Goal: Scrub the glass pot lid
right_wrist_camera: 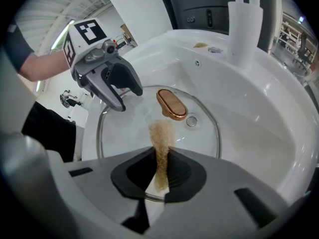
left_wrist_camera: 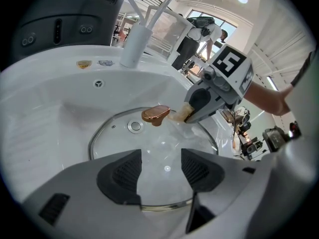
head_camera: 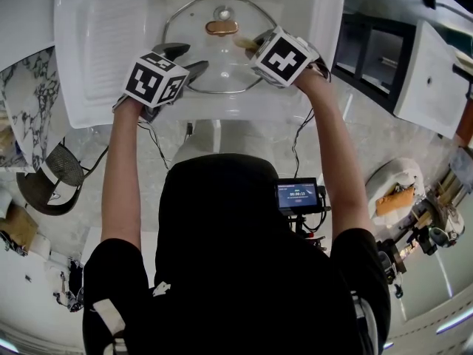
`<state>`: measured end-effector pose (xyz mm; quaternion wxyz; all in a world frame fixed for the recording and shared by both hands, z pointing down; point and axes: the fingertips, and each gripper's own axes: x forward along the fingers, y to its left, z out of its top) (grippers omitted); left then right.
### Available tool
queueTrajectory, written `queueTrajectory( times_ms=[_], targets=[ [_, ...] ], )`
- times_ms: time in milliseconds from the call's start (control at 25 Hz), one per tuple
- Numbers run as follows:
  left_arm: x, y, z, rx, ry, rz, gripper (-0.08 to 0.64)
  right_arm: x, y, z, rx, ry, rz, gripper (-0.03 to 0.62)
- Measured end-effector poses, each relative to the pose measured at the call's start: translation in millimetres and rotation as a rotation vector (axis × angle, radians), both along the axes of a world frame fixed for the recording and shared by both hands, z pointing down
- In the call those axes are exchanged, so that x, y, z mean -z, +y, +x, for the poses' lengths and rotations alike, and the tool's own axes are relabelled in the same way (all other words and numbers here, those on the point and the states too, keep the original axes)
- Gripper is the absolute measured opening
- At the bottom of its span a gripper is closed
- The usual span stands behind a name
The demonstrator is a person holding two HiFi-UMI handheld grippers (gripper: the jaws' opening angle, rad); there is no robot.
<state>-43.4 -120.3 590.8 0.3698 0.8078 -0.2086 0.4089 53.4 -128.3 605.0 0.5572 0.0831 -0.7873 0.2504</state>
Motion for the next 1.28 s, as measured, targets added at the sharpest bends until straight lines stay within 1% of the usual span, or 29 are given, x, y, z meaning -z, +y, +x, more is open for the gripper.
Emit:
queueTrajectory(
  times_ms=[280,800,1040,1280],
  targets=[
    [-0.7,-0.2,-0.4,0.003,0.000,0.002,0.247,9.0,11.2,-16.9,0.017,-0.029,-0.014,0.017],
    [-0.8,-0.2,-0.6,0.005,-0.001,0.004,0.247,16.0,23.2,-29.2,0.023,-0.066,-0.038,0.017],
    [-1.8,-0.9,-0.2,0.008,-0.018,0.003,0.247,15.2,21.7,-28.6,0.013,-0.073,-0.026,0.017],
    [-0.1,-1.2,-2.1,0.017,-0.019,0.011,0.244,18.8,20.1,-29.1,-0.023,-0.092,0.014,0.017]
  ],
)
